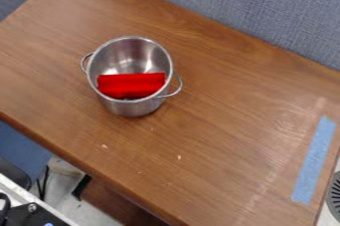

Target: Put the red object in the metal pot

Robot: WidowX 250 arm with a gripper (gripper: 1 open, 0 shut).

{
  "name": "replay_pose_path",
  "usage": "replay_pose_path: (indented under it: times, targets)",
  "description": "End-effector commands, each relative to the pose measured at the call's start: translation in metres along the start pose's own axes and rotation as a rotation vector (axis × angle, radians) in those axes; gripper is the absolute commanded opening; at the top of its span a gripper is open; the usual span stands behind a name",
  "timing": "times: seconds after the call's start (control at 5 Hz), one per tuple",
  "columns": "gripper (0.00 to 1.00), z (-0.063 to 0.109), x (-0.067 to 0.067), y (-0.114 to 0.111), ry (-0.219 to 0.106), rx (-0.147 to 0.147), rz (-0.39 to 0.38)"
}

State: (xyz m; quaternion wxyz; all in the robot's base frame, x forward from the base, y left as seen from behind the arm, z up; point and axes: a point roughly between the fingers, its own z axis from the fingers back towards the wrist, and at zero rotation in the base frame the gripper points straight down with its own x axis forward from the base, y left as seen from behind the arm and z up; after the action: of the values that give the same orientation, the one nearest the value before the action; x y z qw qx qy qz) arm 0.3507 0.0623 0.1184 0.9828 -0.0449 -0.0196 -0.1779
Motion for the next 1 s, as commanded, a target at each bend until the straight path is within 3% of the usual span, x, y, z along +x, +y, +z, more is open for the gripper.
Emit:
replay_pose_path:
  times: [0.0, 0.2, 0.4, 0.8]
  targets:
    - [1.00, 0.004, 0.007, 0.029, -0.059, 0.028, -0.020]
    - [1.00, 0.016, 0.016, -0.017, -0.088, 0.037, 0.103]
    - [1.00, 0.038, 0.024, -0.053, -0.112, 0.080, 0.196]
    - [1.00, 0.009, 0.043, -0.052, -0.147, 0.163, 0.627]
